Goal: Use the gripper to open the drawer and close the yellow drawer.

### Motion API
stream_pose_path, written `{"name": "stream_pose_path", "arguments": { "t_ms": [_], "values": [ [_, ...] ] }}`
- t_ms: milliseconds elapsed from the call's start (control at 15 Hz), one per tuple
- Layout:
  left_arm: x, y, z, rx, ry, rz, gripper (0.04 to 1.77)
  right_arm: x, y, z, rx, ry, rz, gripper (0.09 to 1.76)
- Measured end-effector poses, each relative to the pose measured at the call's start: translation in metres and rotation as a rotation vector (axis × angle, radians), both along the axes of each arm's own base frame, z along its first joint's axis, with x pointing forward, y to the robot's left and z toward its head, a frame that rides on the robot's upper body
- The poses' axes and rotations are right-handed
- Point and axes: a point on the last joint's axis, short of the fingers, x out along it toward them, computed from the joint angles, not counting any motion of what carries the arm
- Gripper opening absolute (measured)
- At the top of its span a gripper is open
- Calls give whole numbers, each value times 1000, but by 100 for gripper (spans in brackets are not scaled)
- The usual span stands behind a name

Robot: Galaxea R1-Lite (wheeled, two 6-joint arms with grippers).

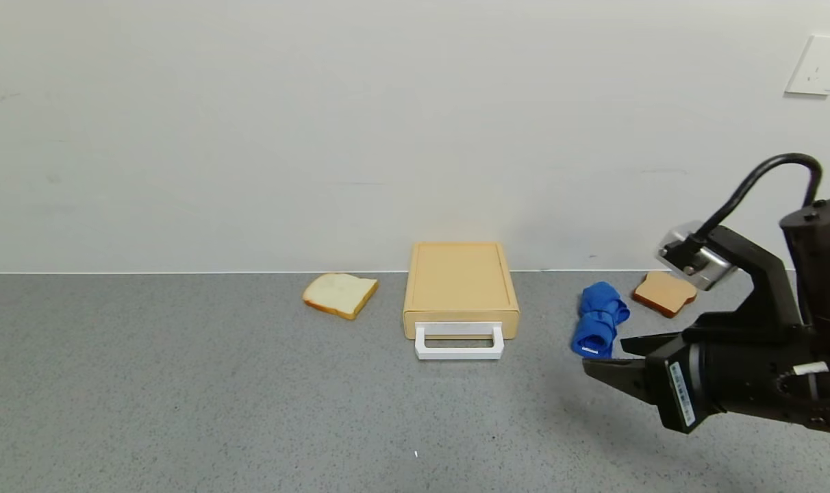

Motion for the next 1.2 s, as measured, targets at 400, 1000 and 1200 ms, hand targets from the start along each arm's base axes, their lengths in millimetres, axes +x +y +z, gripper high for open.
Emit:
{"name": "stream_pose_path", "arguments": {
  "t_ms": [400,1000,1200],
  "values": [
    [0,0,0,0,0,0,172,-33,-31,-10,47,-84,-45,142],
    [0,0,0,0,0,0,172,-96,-99,-5,79,-246,-324,162],
    [0,0,0,0,0,0,172,-125,-118,-5,78,-274,-419,165]
  ]
}}
